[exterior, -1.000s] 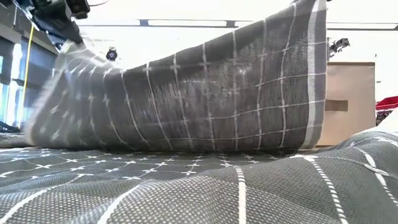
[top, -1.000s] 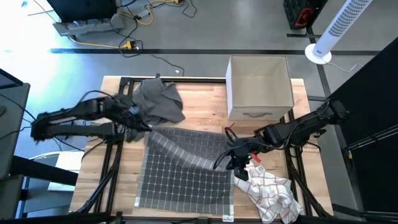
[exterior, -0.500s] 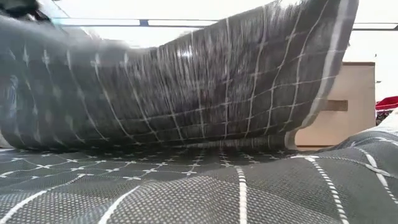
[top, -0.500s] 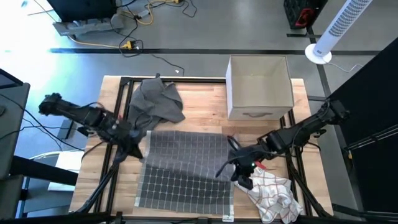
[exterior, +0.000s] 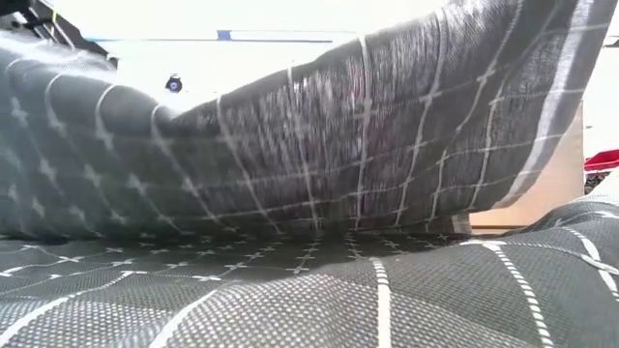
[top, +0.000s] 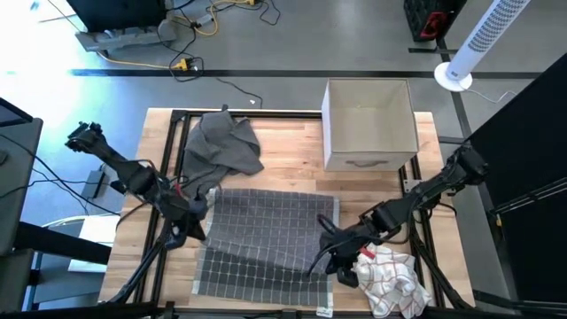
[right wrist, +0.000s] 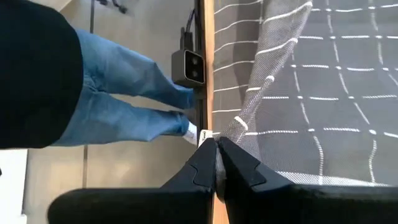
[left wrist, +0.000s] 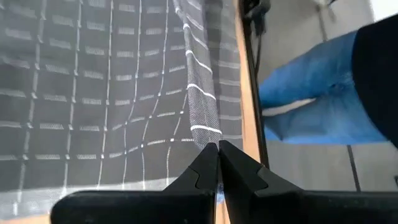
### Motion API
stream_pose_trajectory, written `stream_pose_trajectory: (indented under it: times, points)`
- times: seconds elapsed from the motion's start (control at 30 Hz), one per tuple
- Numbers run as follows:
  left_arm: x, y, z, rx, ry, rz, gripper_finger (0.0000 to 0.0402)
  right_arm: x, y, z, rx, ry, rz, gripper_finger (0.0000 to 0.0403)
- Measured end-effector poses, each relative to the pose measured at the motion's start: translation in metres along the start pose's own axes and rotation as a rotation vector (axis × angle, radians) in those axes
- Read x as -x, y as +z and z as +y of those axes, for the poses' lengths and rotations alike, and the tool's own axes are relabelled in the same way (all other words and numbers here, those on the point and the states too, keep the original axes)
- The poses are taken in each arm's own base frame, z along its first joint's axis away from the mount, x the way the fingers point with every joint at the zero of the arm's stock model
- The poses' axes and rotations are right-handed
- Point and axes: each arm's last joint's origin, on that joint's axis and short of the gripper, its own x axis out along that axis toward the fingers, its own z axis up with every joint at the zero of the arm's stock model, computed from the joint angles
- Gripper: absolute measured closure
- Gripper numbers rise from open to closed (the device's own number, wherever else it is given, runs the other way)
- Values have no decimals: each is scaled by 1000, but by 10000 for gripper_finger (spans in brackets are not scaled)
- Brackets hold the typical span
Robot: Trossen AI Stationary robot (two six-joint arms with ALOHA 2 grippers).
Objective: Fold towel
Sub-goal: Fold the gray checkered towel
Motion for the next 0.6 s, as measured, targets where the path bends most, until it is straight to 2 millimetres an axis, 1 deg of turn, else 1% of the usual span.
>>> stream_pose_trajectory:
  times: [0.1, 0.23, 0.47, 0.6]
  points:
    - [-12, 0, -8, -9, -24, 25, 401, -12, -3, 3, 34, 21, 12, 403]
    - [-28, 1, -18, -30, -65, 53, 401, -24, -9, 7, 57, 43, 44, 403]
    - [-51, -10, -24, -44, -77, 228, 401, -43, -20, 4, 101, 12, 114, 403]
    - [-59, -13, -27, -54, -91, 266, 401, -54, -23, -1, 118, 6, 149, 403]
